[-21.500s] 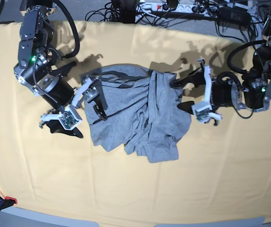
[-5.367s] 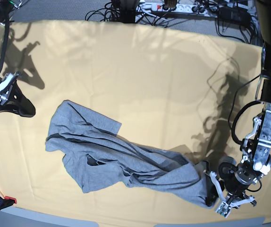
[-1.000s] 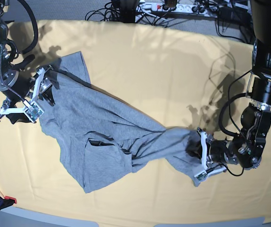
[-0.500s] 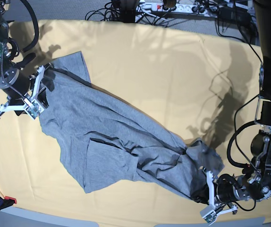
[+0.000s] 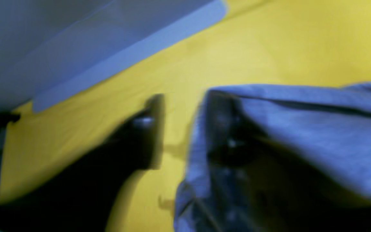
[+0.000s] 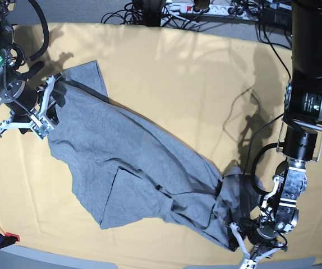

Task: Layout the t-shirt on the table in an organized manner, then fold the t-shirt properly
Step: 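Release the shirt end with the left gripper and lift away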

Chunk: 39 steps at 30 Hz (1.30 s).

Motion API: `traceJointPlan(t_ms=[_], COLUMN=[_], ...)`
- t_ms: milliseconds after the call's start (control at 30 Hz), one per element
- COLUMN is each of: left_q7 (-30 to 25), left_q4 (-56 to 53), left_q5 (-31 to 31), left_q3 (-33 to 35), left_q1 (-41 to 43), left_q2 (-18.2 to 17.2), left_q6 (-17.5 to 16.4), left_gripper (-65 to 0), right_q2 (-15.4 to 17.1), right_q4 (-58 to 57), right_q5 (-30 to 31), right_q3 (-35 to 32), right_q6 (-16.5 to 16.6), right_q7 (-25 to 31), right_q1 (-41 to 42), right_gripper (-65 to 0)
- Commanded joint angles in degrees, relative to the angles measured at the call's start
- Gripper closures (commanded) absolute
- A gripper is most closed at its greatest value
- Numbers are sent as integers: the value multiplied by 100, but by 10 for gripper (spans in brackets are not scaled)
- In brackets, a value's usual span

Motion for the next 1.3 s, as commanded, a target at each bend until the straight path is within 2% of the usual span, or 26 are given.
traceJointPlan(t_ms=[0,67,133,233,300,400,500,633,733,833,967,1267], left_q7=[-151,7,494,1808,2780,3993,4662,5399,5448,5448,5448,5448], left_q4=[15,-28,-22,-22,-17,-13,-13,-13,-11,-11,-11,-13], left_q5=[11,-85,-267,-332,-579,-1628,-3106,-4708,-5810,-6454,-6832,-7077], left_q3=[-52,-52,-52,-52,-52,-52,-52,-52,-52,-52,-52,-52], left_q1=[-367,-496,-675,-1034,-1246,-1447,-1475,-1421,-1281,-1075,-702,31], left_q2=[-35,-35,-35,-52,-125,-337,-625,-931,-1121,-1263,-1447,-1633], left_q6=[229,549,612,463,-92,-1191,-1958,-2601,-2907,-3045,-3228,-3284], left_gripper=[-463,-484,-483,-483,-483,-482,-478,-478,-477,-477,-477,-477], right_q2=[85,85,85,85,85,85,85,85,85,85,85,85], right_q4=[61,61,61,61,61,61,61,61,61,61,61,61], right_q5=[-31,-26,-26,-26,-26,-26,-26,-24,-24,-24,-22,-22], right_q3=[59,59,59,59,59,59,59,59,59,59,59,59], right_q6=[-9,-17,-15,-15,-15,-17,-15,-17,-17,-17,-15,-17], right_q7=[83,85,90,90,87,90,105,203,240,238,240,262], right_q1=[50,50,52,50,50,52,55,52,52,52,55,52], right_gripper=[-179,-179,-179,-179,-179,-179,-180,-180,-179,-179,-179,-179])
